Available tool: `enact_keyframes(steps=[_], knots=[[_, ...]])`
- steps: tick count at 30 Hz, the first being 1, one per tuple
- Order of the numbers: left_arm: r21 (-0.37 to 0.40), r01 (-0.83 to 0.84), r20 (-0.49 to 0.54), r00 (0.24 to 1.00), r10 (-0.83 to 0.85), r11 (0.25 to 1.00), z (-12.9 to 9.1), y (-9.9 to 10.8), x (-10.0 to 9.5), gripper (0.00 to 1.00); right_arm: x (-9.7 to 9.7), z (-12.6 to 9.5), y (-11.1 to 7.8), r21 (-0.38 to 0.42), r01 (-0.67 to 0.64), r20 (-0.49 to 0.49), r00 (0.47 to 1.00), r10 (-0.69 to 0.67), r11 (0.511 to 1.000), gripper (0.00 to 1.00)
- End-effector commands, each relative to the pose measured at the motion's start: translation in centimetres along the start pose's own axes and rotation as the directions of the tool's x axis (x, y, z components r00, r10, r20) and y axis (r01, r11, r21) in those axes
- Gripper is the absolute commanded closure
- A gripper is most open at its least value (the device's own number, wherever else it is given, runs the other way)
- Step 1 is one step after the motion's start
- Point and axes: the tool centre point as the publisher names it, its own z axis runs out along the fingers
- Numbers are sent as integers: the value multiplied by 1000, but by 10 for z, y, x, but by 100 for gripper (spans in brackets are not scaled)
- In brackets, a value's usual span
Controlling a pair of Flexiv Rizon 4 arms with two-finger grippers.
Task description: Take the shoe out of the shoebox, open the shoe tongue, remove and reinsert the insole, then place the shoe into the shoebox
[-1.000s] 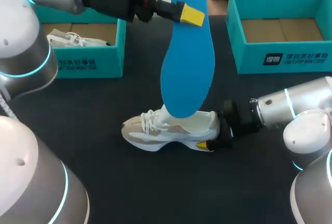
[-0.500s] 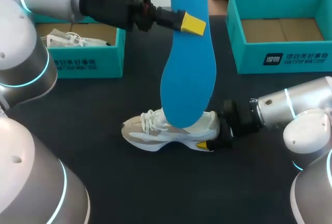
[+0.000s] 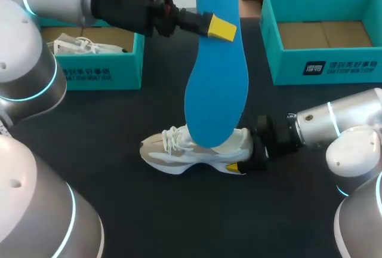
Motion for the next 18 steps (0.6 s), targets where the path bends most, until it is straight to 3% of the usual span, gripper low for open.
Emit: enact_keyframes(steps=[1,4,6,7,8,14,18], knots=[[0,0,-1,1000,0,1000,1,0,-1,100,-2,6,-3,4,-1,1,1000,1,1000,100],[0,0,-1,1000,0,1000,1,0,-1,100,-2,6,-3,4,-1,1,1000,1,1000,100],[0,0,-1,1000,0,1000,1,0,-1,100,-2,6,-3,4,-1,1,1000,1,1000,81],[0,0,-1,1000,0,1000,1,0,-1,100,-2,6,-3,4,-1,1,1000,1,1000,50],[0,0,-1,1000,0,1000,1,0,-1,100,-2,6,-3,4,-1,1,1000,1,1000,0],[0,0,-1,1000,0,1000,1,0,-1,100,-2,6,-3,4,-1,1,1000,1,1000,0],[0,0,-1,1000,0,1000,1,0,-1,100,-1,-2,3,64,-38,23,999,36,997,0]])
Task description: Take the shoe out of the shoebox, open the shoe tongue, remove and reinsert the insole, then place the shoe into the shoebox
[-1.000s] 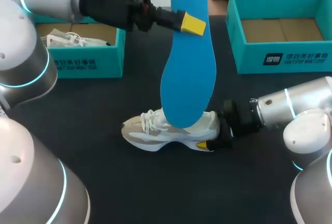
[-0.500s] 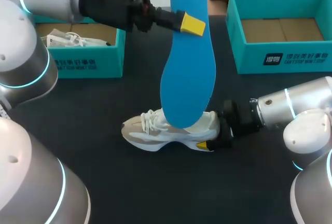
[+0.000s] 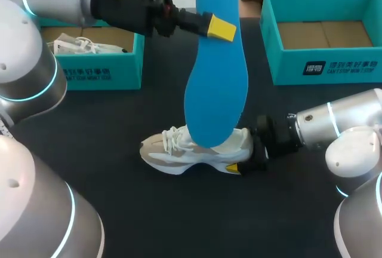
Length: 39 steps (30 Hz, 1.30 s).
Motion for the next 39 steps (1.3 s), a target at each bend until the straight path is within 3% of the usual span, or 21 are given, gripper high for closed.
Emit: enact_keyframes(steps=[1,17,39], knots=[[-1,0,0,1000,0,1000,1,0,-1,100,1,-4,6,65,-29,14,999,28,997,0],[-1,0,0,1000,0,1000,1,0,-1,100,-12,-14,8,91,-22,3,1000,22,996,0],[-1,0,0,1000,0,1000,1,0,-1,100,-2,-30,49,307,-33,-25,999,43,951,0]])
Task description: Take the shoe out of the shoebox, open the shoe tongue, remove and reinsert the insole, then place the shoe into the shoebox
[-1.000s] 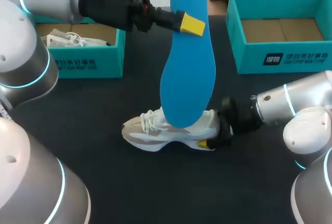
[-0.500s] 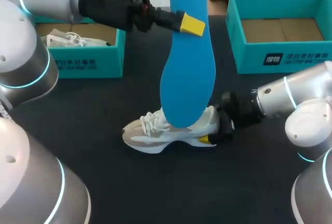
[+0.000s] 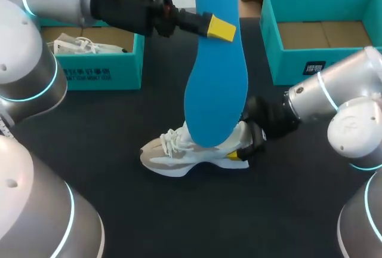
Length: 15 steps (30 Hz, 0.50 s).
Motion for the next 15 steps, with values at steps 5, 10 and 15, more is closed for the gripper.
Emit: enact_keyframes(steps=[5,10,15], knots=[[-1,1,1,1000,-1,1000,1,0,-1,100,7,-16,13,137,-18,3,1000,18,990,0],[-1,1,1,1000,-1,1000,1,0,-1,100,6,-17,6,138,-24,6,1000,24,990,0],[-1,1,1,1000,-1,1000,1,0,-1,100,4,-16,4,131,-23,4,1000,23,991,0]])
